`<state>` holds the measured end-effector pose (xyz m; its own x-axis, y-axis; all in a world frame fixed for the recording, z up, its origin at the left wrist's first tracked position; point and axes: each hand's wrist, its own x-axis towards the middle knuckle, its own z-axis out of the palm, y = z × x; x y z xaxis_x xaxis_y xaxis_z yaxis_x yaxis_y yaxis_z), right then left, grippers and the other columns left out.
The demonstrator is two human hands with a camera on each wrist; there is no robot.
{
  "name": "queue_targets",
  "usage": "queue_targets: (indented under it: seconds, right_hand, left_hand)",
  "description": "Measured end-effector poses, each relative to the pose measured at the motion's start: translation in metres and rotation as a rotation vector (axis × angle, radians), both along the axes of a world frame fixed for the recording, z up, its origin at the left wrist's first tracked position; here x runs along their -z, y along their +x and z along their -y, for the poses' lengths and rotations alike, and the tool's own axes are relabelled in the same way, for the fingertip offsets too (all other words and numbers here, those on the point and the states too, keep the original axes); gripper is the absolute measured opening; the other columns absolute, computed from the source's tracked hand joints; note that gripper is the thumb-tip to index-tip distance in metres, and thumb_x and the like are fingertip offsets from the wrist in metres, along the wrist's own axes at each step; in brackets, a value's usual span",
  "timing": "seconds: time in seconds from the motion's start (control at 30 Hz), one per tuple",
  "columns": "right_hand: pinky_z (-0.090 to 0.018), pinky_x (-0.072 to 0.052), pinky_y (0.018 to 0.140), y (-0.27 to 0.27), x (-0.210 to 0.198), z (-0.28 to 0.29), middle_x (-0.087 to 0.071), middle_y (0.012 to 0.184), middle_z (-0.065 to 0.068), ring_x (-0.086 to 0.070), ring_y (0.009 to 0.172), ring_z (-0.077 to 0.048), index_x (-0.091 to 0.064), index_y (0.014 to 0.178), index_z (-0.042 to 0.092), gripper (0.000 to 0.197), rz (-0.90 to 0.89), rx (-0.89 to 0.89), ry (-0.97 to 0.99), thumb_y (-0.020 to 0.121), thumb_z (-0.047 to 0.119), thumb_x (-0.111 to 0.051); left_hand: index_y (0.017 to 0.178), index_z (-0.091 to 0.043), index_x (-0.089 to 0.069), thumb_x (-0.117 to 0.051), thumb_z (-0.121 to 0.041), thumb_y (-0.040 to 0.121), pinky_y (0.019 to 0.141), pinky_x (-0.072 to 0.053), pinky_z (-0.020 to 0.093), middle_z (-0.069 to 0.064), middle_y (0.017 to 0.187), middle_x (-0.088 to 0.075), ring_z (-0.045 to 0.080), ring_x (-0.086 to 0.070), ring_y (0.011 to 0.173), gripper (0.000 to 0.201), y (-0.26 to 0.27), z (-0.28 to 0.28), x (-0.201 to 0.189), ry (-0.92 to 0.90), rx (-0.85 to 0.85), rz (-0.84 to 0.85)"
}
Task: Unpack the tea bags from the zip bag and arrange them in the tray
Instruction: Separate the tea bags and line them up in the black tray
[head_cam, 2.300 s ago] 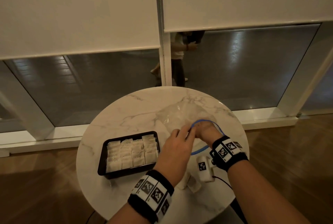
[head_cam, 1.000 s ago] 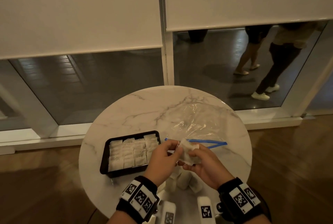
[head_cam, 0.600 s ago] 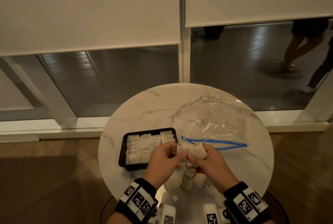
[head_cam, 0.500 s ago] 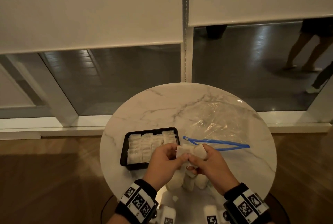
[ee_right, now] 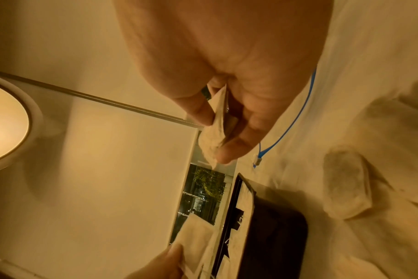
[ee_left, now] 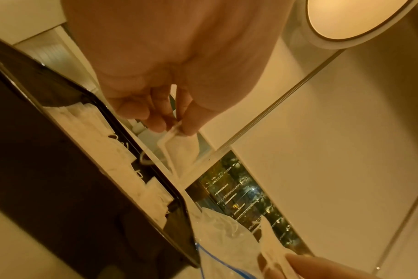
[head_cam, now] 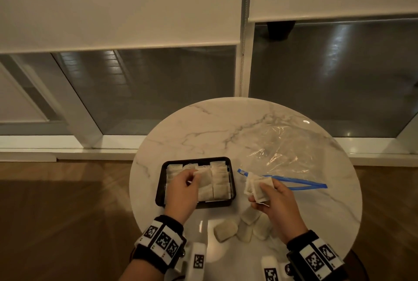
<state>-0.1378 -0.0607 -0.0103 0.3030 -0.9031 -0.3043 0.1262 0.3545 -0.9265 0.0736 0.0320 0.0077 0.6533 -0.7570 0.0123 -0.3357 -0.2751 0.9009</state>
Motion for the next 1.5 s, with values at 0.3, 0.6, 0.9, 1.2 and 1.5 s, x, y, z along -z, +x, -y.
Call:
queue_targets:
  seconds: [0.3, 0.6, 0.9, 1.2, 1.5]
  right_hand:
    - [-0.035, -0.057, 0.065, 0.002, 0.004, 0.006, -0.072, 0.102, -0.021, -0.070, 0.084, -0.032, -0.068, 0.110, 0.007, 0.019, -0.002, -0.009, 0.030, 0.100, 0.010, -0.052]
    - [-0.039, -0.059, 0.072, -0.004, 0.008, 0.012, -0.072, 0.098, -0.020, -0.070, 0.081, -0.031, -0.069, 0.110, 0.007, 0.019, 0.003, 0.001, 0.037, 0.100, 0.010, -0.053]
    - [-0.036, -0.058, 0.068, -0.005, 0.006, 0.016, -0.072, 0.097, -0.020, -0.069, 0.080, -0.030, -0.068, 0.109, 0.007, 0.018, -0.006, -0.017, 0.012, 0.100, 0.008, -0.053]
    - [-0.033, -0.058, 0.067, -0.002, 0.007, 0.013, -0.075, 0.097, -0.010, -0.072, 0.088, -0.029, -0.071, 0.104, 0.014, 0.012, -0.089, -0.091, -0.069, 0.097, 0.012, -0.061]
    - [-0.029, -0.057, 0.064, 0.012, -0.003, -0.005, -0.078, 0.091, -0.001, -0.075, 0.082, -0.019, -0.070, 0.104, 0.016, 0.016, -0.127, -0.190, -0.266, 0.089, 0.014, -0.073]
  left_hand:
    - [0.115, -0.021, -0.070, -0.061, -0.022, 0.099, 0.080, -0.049, 0.021, -0.006, 0.100, -0.067, 0.008, -0.061, 0.090, 0.018, -0.004, 0.033, 0.021, 0.366, 0.257, 0.211]
    - [0.110, -0.025, -0.070, -0.062, -0.020, 0.094, 0.091, -0.057, 0.038, 0.001, 0.111, -0.070, 0.020, -0.066, 0.102, 0.019, -0.003, 0.060, 0.029, 0.609, 0.291, 0.406]
    - [0.107, -0.026, -0.067, -0.067, -0.016, 0.086, 0.085, -0.060, 0.036, 0.001, 0.105, -0.068, 0.019, -0.066, 0.093, 0.023, -0.002, 0.065, 0.040, 0.578, 0.200, 0.430]
    - [0.102, -0.024, -0.071, -0.068, -0.017, 0.092, 0.065, -0.047, 0.007, -0.010, 0.087, -0.069, 0.001, -0.063, 0.079, 0.013, -0.009, 0.046, 0.024, 0.225, 0.136, 0.177]
    - [0.103, -0.024, -0.074, -0.087, -0.043, 0.073, 0.077, -0.063, 0.041, 0.005, 0.085, -0.077, 0.022, -0.074, 0.081, 0.038, -0.038, 0.021, 0.014, 0.043, 0.275, -0.257]
